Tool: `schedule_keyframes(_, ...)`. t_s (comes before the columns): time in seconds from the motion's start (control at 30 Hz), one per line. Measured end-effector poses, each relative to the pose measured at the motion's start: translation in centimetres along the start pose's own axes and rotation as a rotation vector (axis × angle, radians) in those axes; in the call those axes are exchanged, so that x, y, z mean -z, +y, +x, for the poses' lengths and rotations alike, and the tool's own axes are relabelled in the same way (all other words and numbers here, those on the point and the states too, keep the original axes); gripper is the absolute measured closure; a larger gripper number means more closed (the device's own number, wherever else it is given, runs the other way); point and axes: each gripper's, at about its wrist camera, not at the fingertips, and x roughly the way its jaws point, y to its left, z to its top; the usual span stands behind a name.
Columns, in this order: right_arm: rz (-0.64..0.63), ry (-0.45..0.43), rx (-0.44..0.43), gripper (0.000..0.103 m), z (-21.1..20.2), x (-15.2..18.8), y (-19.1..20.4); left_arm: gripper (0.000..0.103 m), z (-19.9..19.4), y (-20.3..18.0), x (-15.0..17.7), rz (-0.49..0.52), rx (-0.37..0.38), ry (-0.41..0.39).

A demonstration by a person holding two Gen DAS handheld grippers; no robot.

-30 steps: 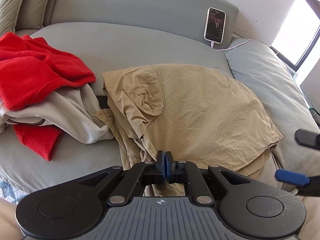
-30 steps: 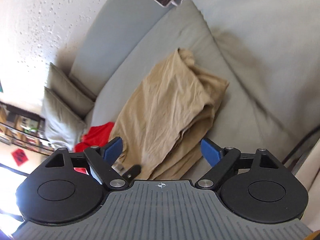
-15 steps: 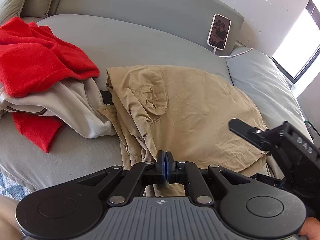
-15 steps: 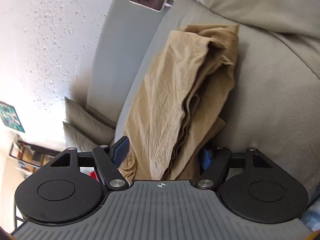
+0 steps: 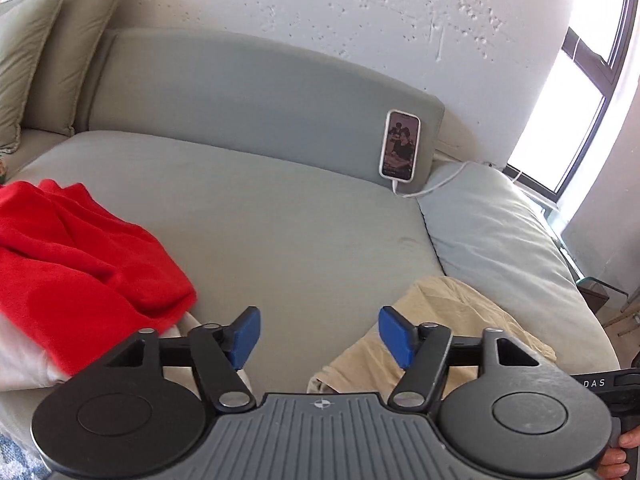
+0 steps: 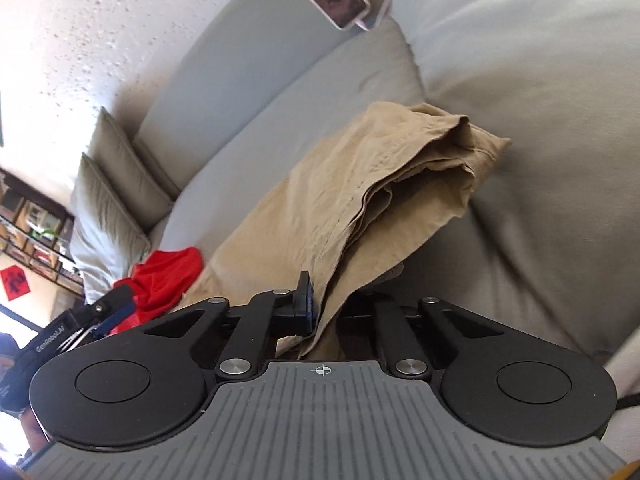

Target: Fold clothes

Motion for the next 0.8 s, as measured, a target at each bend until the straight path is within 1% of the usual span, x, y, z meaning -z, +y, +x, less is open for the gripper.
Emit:
schedule_keyframes(0.07, 0.061, 0.027, -0.001, 0.093, -0.6, -0.1, -3.0, 0.034, 2.2, -0.7, 0.2, 0.013, 0.086, 0.08)
schedule_keyframes(0.1, 0.083, 0.043, -0.001, 0.093, -0.2, 0.0, -3.7, 0.031, 3.1, -1.4, 0.2, 0.036, 0.125, 0.114)
schedule_keyframes(0.13, 0.101, 0.043, -0.003, 0.092, 0.2, 0.3, -4.1, 0.029, 4.1, -2.0, 0.2, 0.072, 0.149, 0.143)
schedule_keyframes(0.17, 0.118, 0.043, -0.005, 0.091, 0.6, 0.5, -4.6, 0.026, 5.0, -2.8, 0.3, 0.128, 0.152, 0.164)
schedule_keyframes(0.2, 0.121, 0.039, -0.005, 0.09, 0.9, 0.8, -4.7, 0.027, 6.0, -3.5, 0.4, 0.171, 0.14, 0.191)
schedule_keyframes(0.23, 0.117, 0.032, -0.005, 0.09, 1.0, 0.9, -4.8, 0.03, 6.9, -4.1, 0.6, 0.213, 0.129, 0.218)
schedule_keyframes(0.27, 0.117, 0.028, -0.008, 0.09, 1.1, 1.0, -4.9, 0.038, 7.8, -4.5, 0.9, 0.232, 0.136, 0.261)
schedule_keyframes(0.3, 0.118, 0.024, -0.011, 0.09, 1.3, 1.1, -5.0, 0.047, 8.1, -4.8, 1.3, 0.234, 0.135, 0.275)
schedule_keyframes(0.33, 0.126, 0.024, -0.016, 0.09, 1.4, 1.1, -5.1, 0.05, 8.4, -5.1, 1.6, 0.236, 0.133, 0.289)
schedule_keyframes(0.37, 0.129, 0.025, -0.02, 0.09, 1.3, 1.1, -5.4, 0.063, 8.1, -5.4, 2.0, 0.249, 0.121, 0.275)
schedule_keyframes(0.4, 0.13, 0.025, -0.021, 0.09, 1.3, 1.1, -5.5, 0.071, 7.5, -5.6, 2.3, 0.258, 0.117, 0.249)
schedule_keyframes(0.47, 0.124, 0.023, -0.009, 0.089, 1.1, 1.0, -5.3, 0.077, 6.1, -5.7, 2.9, 0.25, 0.101, 0.191)
schedule_keyframes(0.5, 0.103, 0.015, 0.011, 0.089, 1.1, 0.9, -4.8, 0.079, 5.1, -5.6, 3.4, 0.224, 0.085, 0.16)
schedule_keyframes(0.57, -0.034, -0.036, 0.085, 0.089, 0.7, 0.8, -2.3, 0.081, 3.4, -4.9, 4.4, 0.151, 0.04, 0.099)
schedule_keyframes(0.6, -0.118, -0.072, 0.113, 0.09, 0.6, 0.4, -0.8, 0.081, 2.6, -4.3, 5.0, 0.091, 0.014, 0.053)
schedule_keyframes(0.63, -0.192, -0.103, 0.13, 0.09, 0.6, 0.0, 0.7, 0.081, 1.9, -3.7, 5.8, 0.019, -0.007, 0.022)
schedule_keyframes(0.67, -0.26, -0.126, 0.139, 0.09, 0.8, -0.6, 2.3, 0.081, 1.4, -2.9, 6.8, -0.08, -0.034, -0.002)
schedule_keyframes(0.7, -0.316, -0.136, 0.14, 0.09, 1.2, -1.1, 3.7, 0.08, 1.5, -2.4, 7.8, -0.151, -0.06, 0.004)
schedule_keyframes(0.73, -0.358, -0.139, 0.136, 0.09, 1.8, -1.5, 4.9, 0.08, 1.9, -2.1, 8.6, -0.179, -0.082, 0.022)
schedule_keyframes(0.8, -0.406, -0.121, 0.147, 0.09, 3.8, -2.1, 6.6, 0.065, 2.4, -1.8, 9.3, -0.147, -0.116, -0.007)
